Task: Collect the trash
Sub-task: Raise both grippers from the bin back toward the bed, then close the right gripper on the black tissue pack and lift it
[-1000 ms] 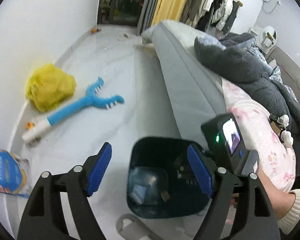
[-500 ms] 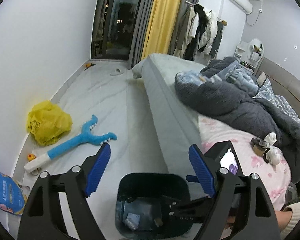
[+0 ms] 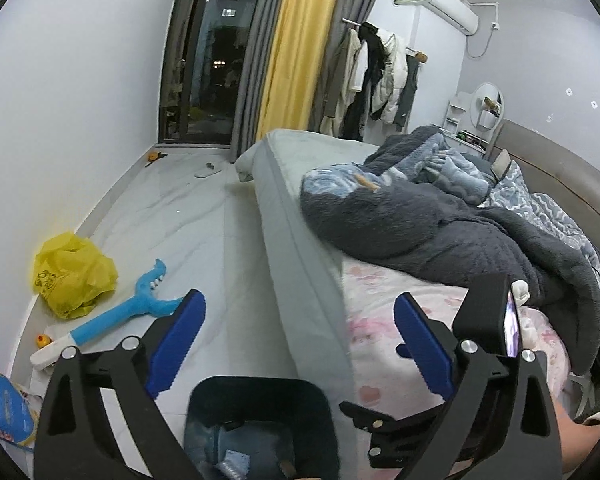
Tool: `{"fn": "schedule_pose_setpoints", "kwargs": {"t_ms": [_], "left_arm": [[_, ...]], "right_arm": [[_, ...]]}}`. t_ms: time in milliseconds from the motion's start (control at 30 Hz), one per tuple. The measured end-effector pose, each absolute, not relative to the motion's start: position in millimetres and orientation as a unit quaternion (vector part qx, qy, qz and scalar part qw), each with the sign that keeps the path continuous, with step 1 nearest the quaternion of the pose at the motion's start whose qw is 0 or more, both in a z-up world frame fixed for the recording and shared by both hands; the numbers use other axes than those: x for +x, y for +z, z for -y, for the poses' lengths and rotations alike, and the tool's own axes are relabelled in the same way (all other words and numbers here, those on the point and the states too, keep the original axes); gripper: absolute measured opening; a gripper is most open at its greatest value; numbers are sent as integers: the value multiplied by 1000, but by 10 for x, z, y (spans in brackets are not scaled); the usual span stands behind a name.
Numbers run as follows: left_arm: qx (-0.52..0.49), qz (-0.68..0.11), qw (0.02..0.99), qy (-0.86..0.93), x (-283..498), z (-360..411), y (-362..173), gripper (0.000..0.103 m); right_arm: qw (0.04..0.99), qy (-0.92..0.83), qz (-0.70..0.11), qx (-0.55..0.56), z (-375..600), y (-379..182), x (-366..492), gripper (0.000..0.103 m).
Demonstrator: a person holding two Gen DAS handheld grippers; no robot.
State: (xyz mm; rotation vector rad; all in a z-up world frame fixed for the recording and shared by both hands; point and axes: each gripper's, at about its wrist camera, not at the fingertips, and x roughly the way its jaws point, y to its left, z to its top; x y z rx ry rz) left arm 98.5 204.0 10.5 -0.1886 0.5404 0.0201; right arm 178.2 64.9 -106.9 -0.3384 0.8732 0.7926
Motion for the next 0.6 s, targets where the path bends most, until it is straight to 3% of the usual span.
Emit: {"fn": "schedule_pose_setpoints", "kwargs": {"t_ms": [600], "left_arm": [[-77, -277, 957, -29, 1346, -1299, 51, 97]], "right_arm": [[872, 286, -386, -91, 585, -694, 2315, 99]]}}
